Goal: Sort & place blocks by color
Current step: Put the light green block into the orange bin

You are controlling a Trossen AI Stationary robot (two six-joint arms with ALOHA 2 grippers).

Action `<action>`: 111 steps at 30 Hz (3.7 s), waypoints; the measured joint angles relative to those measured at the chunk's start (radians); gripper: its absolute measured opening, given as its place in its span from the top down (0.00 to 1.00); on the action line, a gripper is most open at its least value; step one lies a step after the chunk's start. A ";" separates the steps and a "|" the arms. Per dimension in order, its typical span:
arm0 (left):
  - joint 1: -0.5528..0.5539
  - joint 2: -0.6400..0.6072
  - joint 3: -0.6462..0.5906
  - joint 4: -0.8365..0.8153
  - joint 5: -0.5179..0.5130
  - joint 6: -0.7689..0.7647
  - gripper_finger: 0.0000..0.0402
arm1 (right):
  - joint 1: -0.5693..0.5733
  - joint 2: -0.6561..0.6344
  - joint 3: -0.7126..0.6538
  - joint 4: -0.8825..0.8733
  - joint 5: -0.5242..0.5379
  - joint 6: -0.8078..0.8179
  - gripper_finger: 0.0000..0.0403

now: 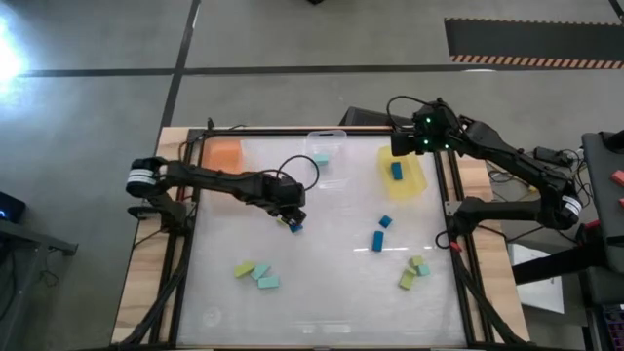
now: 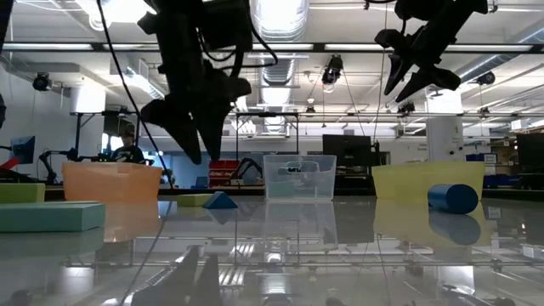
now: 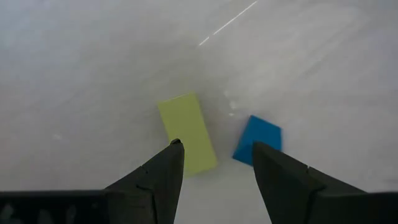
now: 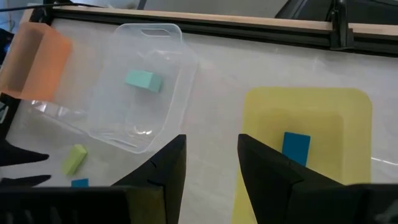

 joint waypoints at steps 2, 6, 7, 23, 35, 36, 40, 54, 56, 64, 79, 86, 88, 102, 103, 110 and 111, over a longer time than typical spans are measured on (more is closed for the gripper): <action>0.005 0.027 0.000 0.000 0.000 0.001 0.57 | 0.000 0.000 -0.001 0.000 0.000 0.000 0.67; 0.014 0.076 0.001 0.000 0.001 0.001 0.57 | 0.000 0.000 -0.001 0.000 0.000 0.000 0.66; 0.015 0.086 0.001 -0.001 0.003 0.001 0.57 | 0.000 0.000 -0.001 0.000 0.000 0.000 0.66; 0.016 0.176 0.000 0.024 0.006 0.002 0.58 | 0.000 0.000 -0.002 -0.001 0.000 0.001 0.66; 0.016 0.172 -0.001 0.023 0.005 0.001 0.70 | 0.000 0.000 -0.002 -0.002 0.000 0.001 0.66; 0.016 0.169 -0.001 0.013 0.005 0.001 0.70 | 0.000 0.000 -0.002 -0.002 0.000 0.001 0.66; 0.016 0.129 0.024 -0.036 0.008 0.002 0.70 | 0.000 0.000 -0.002 -0.002 0.000 0.002 0.66; 0.099 -0.206 0.023 -0.194 0.011 0.002 0.70 | 0.000 0.000 -0.002 -0.004 0.000 0.003 0.67; 0.135 -0.250 0.011 -0.213 0.008 0.002 0.70 | -0.001 0.000 -0.002 -0.004 0.000 0.002 0.67; 0.305 -0.328 -0.007 -0.355 -0.048 0.051 0.70 | -0.001 0.000 -0.003 -0.005 0.000 0.002 0.67; 0.687 -0.325 -0.040 -0.425 -0.128 0.257 0.70 | -0.001 0.000 -0.003 -0.006 0.000 -0.006 0.68; 0.781 -0.325 -0.149 -0.396 -0.117 0.295 0.70 | -0.001 0.000 -0.003 -0.006 0.000 -0.012 0.67; 0.787 -0.325 -0.170 -0.373 -0.115 0.296 0.70 | -0.001 0.000 -0.003 -0.006 0.000 -0.013 0.67; 0.798 -0.252 -0.291 -0.172 -0.128 0.291 0.67 | -0.001 0.000 -0.004 -0.006 0.000 -0.015 0.67; 0.799 -0.244 -0.292 -0.168 -0.129 0.291 0.67 | -0.001 0.000 -0.003 -0.005 0.000 -0.015 0.67; 0.800 -0.217 -0.293 -0.160 -0.147 0.290 0.67 | -0.001 0.000 -0.004 -0.005 0.000 -0.014 0.68; 0.800 -0.217 -0.293 -0.159 -0.149 0.290 0.67 | -0.001 0.000 -0.004 -0.005 -0.001 -0.015 0.68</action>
